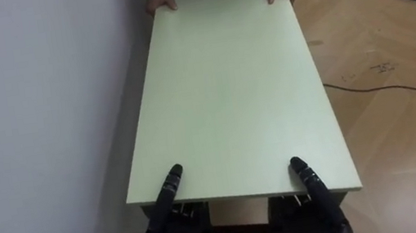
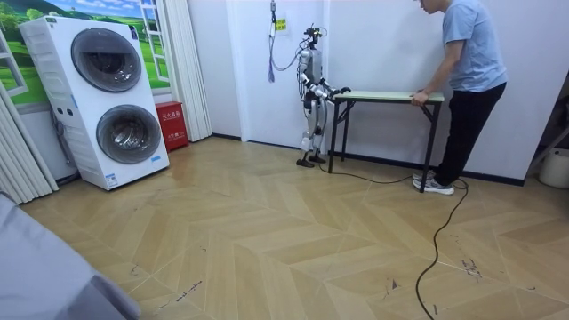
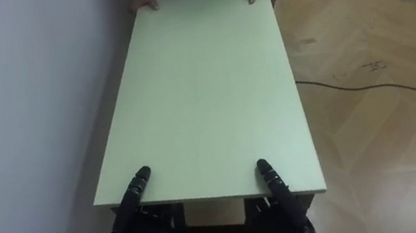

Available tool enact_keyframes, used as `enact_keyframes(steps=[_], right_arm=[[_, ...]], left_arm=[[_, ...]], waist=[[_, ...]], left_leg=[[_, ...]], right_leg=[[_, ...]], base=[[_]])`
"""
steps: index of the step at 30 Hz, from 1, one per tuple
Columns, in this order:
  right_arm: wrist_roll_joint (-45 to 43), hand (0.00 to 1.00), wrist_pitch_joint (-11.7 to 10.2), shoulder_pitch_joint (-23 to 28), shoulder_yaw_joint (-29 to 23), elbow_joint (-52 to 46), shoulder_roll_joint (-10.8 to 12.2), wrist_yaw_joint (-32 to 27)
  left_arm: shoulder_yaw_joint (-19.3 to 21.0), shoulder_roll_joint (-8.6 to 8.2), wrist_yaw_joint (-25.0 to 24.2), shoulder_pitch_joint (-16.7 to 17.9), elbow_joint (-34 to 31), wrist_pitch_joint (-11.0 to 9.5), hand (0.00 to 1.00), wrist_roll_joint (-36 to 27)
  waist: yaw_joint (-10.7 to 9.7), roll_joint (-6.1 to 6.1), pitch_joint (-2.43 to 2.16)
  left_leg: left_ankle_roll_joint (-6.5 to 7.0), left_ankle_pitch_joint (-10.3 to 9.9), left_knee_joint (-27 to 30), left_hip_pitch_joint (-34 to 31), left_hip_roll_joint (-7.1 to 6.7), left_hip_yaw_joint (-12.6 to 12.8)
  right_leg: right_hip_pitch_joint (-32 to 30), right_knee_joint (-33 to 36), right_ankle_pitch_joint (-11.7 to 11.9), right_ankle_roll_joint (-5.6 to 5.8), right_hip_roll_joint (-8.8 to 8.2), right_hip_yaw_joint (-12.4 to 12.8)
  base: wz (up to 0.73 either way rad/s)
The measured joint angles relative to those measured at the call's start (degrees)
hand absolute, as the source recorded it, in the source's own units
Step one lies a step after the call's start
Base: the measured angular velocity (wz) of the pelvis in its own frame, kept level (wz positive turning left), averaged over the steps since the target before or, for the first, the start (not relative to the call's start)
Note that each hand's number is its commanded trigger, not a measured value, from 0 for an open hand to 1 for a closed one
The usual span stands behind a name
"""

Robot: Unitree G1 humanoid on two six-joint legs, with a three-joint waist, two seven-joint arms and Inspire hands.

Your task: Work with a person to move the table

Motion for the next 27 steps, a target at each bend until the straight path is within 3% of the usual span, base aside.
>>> enact_keyframes(steps=[3,7,10,16,24,27], right_arm=[[-0.02,0.0,1.03,-0.95,-0.14,1.5,-0.02,1.09],[-6.24,0.0,1.18,-1.05,-0.17,6.33,-1.57,5.6],[-9.22,0.0,0.83,-1.78,-0.83,9.78,-1.64,7.51],[-9.32,0.0,0.85,-2.3,-1.63,13.15,-1.63,11.29],[-10.2,0.0,0.99,-3.51,-2.6,15.84,-1.68,14.06],[-10.62,0.0,1.03,-4.35,-3.73,17.12,-1.67,14.58]], left_arm=[[1.0,0.17,-2.35,-0.06,1.44,0.32,0.0,1.88],[0.63,3.06,-8.19,1.43,5.05,-0.56,0.0,10.9],[0.8,3.01,-10.69,1.61,8.38,-2.21,0.0,14.44],[0.83,2.84,-14.21,1.74,11.51,-3.69,0.0,14.83],[0.9,2.89,-16.09,1.81,12.9,-3.99,0.0,14.88],[0.84,3.62,-14.45,2.41,18.65,-3.57,0.0,18.17]], waist=[[0.0,0.16,-0.1],[-0.15,0.25,-0.06],[-0.25,0.49,-0.21],[-0.12,0.36,-0.15],[-0.12,0.21,-0.12],[-0.18,0.19,-0.11]], left_leg=[[0.25,0.06,0.0,-0.13,-0.43,-1.46],[0.04,0.18,-0.06,-0.12,-0.41,-1.67],[0.12,0.25,-0.23,0.29,-0.38,-1.67],[-0.05,0.1,-0.93,1.41,-0.37,-1.71],[0.1,-0.04,-0.98,1.43,-0.39,-1.73],[0.13,-0.18,-1.0,1.52,-0.4,-1.77]], right_leg=[[-0.13,-0.02,0.11,0.02,0.13,-0.13],[-0.01,-0.12,0.12,0.01,0.19,-0.24],[0.41,-0.11,0.11,0.01,0.23,-0.14],[1.25,-0.25,0.11,0.02,0.24,0.11],[1.15,-0.19,0.11,0.01,0.23,0.26],[1.02,-0.38,0.11,0.02,0.23,0.29]], base=[[-0.1],[0.0],[0.0],[0.0],[0.0],[0.0]])
